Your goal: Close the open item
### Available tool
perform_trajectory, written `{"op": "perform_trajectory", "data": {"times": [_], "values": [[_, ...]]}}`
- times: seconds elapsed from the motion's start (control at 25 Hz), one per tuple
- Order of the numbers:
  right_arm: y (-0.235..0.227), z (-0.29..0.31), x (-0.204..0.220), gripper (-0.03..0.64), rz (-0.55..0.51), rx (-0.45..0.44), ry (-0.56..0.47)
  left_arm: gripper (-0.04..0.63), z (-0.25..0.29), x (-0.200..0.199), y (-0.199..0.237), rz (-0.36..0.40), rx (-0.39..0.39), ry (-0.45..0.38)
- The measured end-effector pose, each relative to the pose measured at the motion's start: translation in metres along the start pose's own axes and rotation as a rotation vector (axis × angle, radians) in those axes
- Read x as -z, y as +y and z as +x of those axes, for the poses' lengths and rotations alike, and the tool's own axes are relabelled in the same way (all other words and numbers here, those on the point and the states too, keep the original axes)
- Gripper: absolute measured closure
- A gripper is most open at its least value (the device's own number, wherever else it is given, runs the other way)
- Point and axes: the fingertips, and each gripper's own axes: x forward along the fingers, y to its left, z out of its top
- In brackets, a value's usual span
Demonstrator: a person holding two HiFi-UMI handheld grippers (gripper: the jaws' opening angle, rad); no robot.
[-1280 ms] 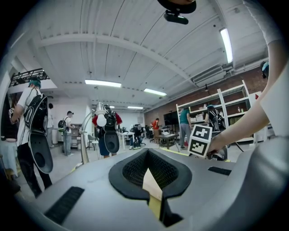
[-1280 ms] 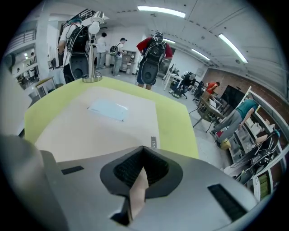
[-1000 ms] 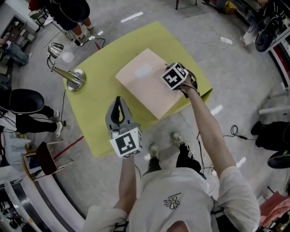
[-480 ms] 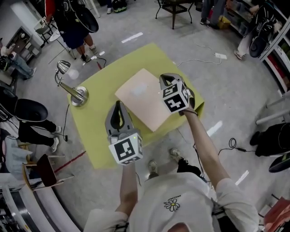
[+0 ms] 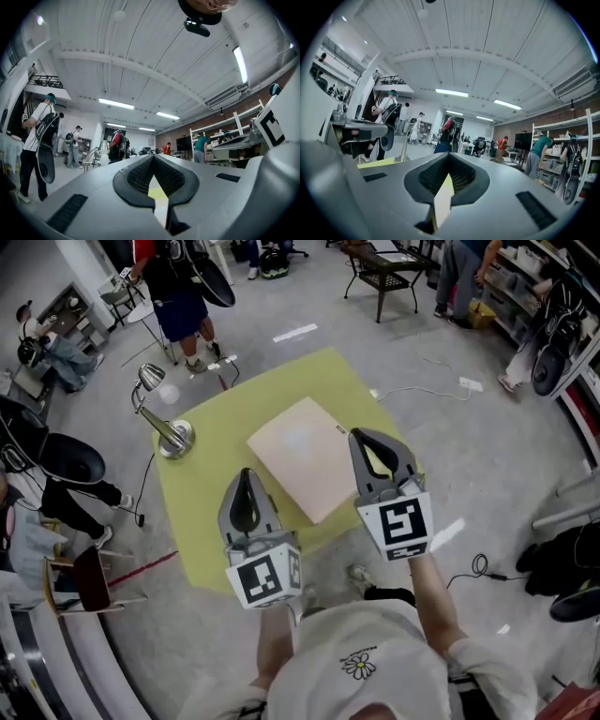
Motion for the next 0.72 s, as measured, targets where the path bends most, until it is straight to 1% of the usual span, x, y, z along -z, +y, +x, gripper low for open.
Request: {"op": "perform_trajectory", "data": {"times": [0.12,0.24,0.4,0.56,0.72], "values": [[0.001,-0.020,-0.014,0.607,0.033,0.010,-0.089,0.581,-0.014,-0.005,-0.006,0.032,-0.016,-0.007],[0.004,-0.033,-0.017,0.607,0.055,0.011,-0.127,0.581,-0.023,-0.008,-0.011,0.041,-0.042,-0.012],[0.017,-0.044,-0.011,0.607,0.075,-0.026,-0.137,0.581,-0.033,-0.012,-0.013,0.040,-0.074,-0.018],[0.021,-0.050,0.000,0.607,0.060,-0.018,-0.117,0.581,-0.041,-0.014,-0.015,0.047,-0.096,-0.021],[0.030,-0.046,0.002,0.607,0.076,-0.046,-0.118,0.581,-0.044,-0.011,-0.009,0.039,-0.122,-0.015]]}}
